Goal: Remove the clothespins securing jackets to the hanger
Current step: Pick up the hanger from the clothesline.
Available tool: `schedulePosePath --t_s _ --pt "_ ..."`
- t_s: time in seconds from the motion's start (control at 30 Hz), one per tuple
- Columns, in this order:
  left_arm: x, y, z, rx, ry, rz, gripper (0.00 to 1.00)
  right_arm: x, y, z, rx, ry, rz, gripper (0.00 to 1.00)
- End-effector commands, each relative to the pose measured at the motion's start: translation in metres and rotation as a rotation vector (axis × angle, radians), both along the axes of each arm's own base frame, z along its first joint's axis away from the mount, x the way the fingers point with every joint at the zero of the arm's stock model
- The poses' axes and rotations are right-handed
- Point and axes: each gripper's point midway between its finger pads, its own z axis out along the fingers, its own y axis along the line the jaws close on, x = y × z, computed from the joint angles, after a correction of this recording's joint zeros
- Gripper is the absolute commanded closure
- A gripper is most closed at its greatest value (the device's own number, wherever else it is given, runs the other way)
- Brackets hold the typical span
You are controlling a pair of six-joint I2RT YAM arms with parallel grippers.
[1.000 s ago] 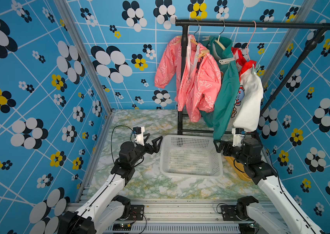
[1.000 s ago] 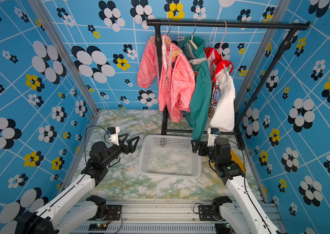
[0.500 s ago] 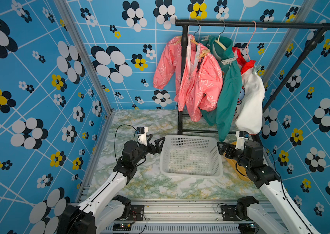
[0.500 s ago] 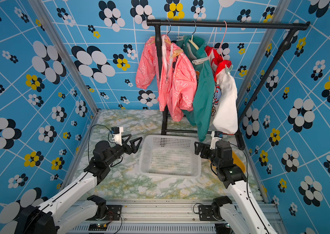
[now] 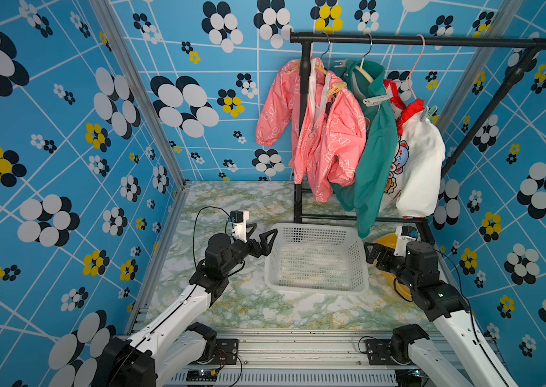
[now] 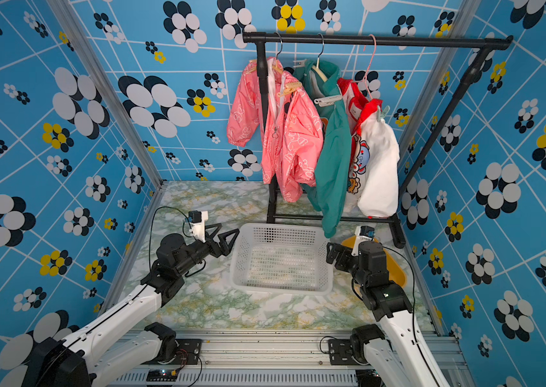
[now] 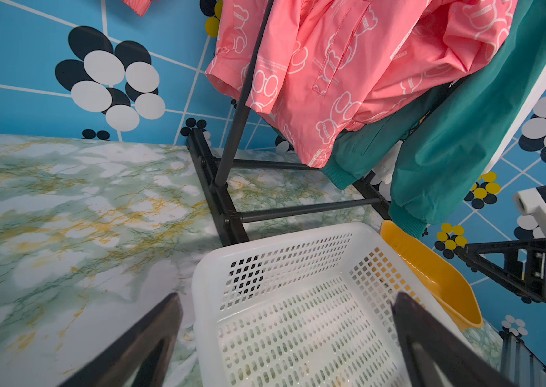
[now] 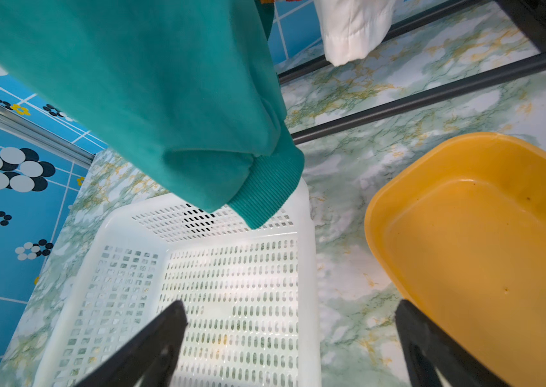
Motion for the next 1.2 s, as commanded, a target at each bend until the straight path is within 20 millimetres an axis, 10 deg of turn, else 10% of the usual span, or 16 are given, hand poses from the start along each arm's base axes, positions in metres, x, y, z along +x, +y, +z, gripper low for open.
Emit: schedulePosePath --t_s 0.0,0.47,1.03,1.17 --pt "0.005 -0.004 0.016 -0.018 -0.03 0.0 0.01 -0.005 -0.003 -0.01 0.003 0.032 -0.024 0.01" --pt "0.002 -0.019 0.021 -0.068 -0.006 -0.054 0.0 0.0 0.011 0.001 0.076 -0.007 0.025 0.01" --pt "-0.009 -0.099 -0.006 -0.309 0.206 -0.197 0.01 0.016 0.097 0.008 0.372 -0.056 0.132 0.01" --pt "-0.009 -0.109 -0.009 -0.348 0.244 -0.23 0.01 0.014 0.061 -0.017 0.336 0.059 -0.114 0.01"
